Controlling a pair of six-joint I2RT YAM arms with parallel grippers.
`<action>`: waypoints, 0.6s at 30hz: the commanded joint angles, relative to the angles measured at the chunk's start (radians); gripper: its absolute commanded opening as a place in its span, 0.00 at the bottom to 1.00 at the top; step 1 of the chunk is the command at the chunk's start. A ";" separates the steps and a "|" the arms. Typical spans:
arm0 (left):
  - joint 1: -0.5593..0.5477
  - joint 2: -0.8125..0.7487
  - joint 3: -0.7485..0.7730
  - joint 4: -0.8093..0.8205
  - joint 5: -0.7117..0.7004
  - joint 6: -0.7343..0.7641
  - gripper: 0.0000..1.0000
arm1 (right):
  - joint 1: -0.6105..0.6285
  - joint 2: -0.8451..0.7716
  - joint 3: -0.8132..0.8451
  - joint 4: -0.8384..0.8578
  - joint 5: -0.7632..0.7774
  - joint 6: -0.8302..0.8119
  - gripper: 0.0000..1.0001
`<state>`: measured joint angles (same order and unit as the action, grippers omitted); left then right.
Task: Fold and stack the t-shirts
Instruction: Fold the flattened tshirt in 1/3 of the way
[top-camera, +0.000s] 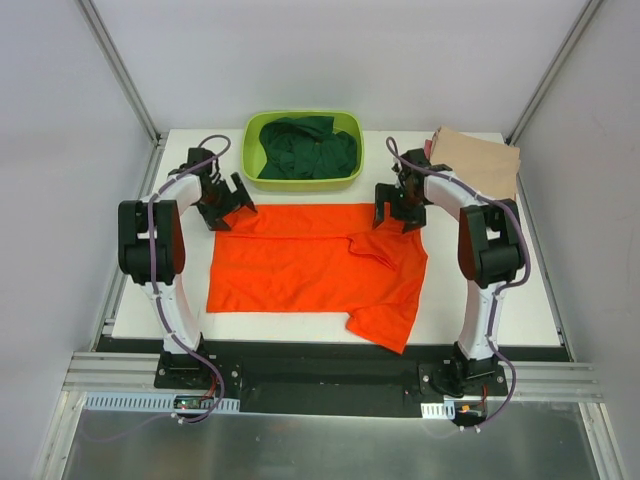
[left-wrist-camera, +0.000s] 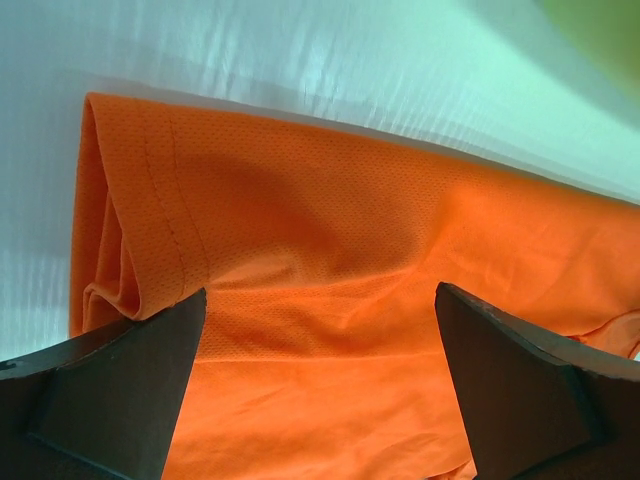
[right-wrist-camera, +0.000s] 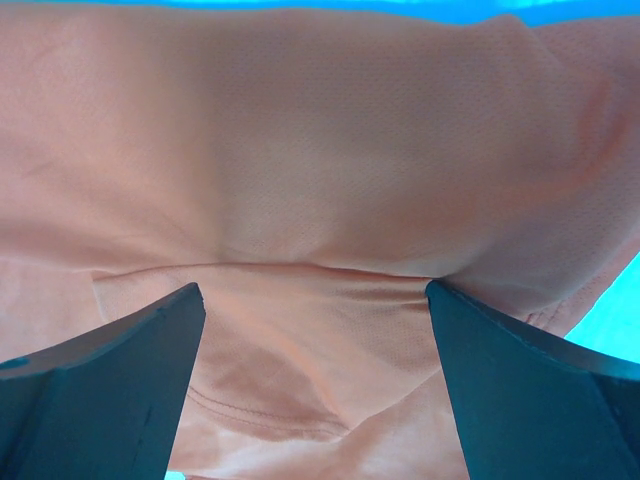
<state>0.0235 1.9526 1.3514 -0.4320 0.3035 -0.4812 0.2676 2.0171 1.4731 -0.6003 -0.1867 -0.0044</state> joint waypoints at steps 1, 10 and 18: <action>0.030 0.072 0.054 -0.027 -0.030 -0.055 0.99 | -0.022 0.083 0.124 -0.038 0.027 -0.058 0.96; 0.067 0.108 0.156 -0.028 0.014 -0.140 0.99 | -0.034 0.152 0.283 -0.047 0.036 -0.095 0.96; 0.072 -0.004 0.193 -0.033 0.052 -0.134 0.99 | -0.027 0.031 0.267 -0.038 -0.005 -0.143 0.96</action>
<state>0.0868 2.0441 1.5070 -0.4469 0.3367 -0.6144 0.2386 2.1662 1.7348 -0.6258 -0.1802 -0.0982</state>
